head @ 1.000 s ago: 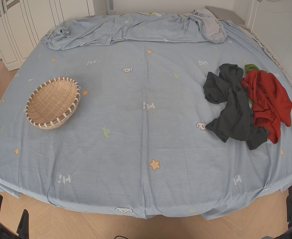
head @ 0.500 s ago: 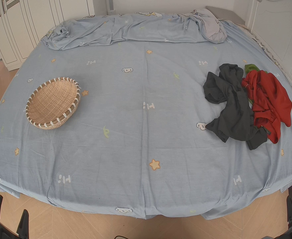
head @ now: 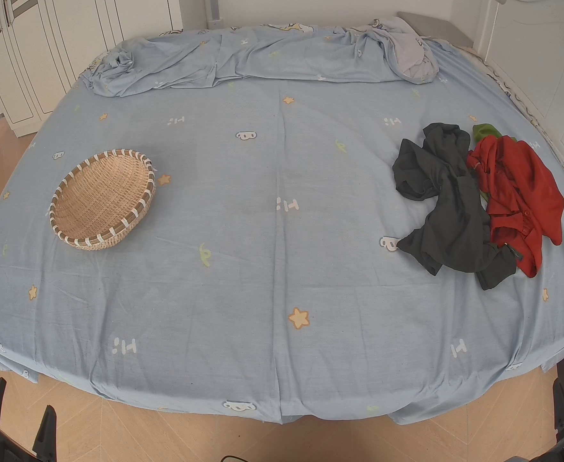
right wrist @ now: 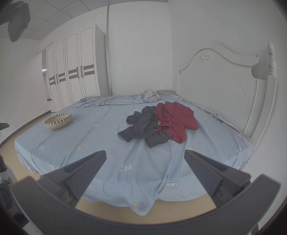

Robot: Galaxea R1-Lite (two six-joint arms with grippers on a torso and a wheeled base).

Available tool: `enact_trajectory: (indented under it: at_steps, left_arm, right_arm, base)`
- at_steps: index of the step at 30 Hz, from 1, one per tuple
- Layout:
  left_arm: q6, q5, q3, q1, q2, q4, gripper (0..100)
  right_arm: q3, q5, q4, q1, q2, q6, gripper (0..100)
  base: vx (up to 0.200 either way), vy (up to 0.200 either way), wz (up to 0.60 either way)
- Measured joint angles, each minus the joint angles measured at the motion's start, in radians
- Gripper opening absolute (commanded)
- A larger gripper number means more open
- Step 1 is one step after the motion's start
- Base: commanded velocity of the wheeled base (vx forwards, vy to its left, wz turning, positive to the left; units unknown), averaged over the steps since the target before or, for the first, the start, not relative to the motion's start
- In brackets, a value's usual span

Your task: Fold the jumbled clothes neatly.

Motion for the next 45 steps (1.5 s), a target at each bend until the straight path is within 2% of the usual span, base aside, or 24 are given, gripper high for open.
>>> enact_trajectory:
  at_steps: [4, 20, 36, 45]
  left_arm:
    - [0.0, 0.0, 0.0, 0.0, 0.0, -0.001, 100]
    - [-0.001, 0.0, -0.001, 0.0, 0.0, -0.002, 100]
    - [-0.001, 0.0, -0.001, 0.0, 0.0, -0.002, 100]
    - [-0.001, 0.0, 0.0, 0.0, 0.0, -0.002, 100]
  right_arm:
    - [0.0, 0.0, 0.0, 0.0, 0.0, 0.0, 100]
    - [0.0, 0.0, -0.001, 0.0, 0.0, 0.0, 100]
    - [-0.003, -0.006, -0.022, 0.0, 0.0, 0.012, 100]
    - [-0.223, -0.002, -0.024, 0.007, 0.116, 0.033, 100]
  base:
    - [0.0, 0.0, 0.0]
    - [0.2, 0.0, 0.0]
    - [0.0, 0.0, 0.0]
    - [0.0, 0.0, 0.0]
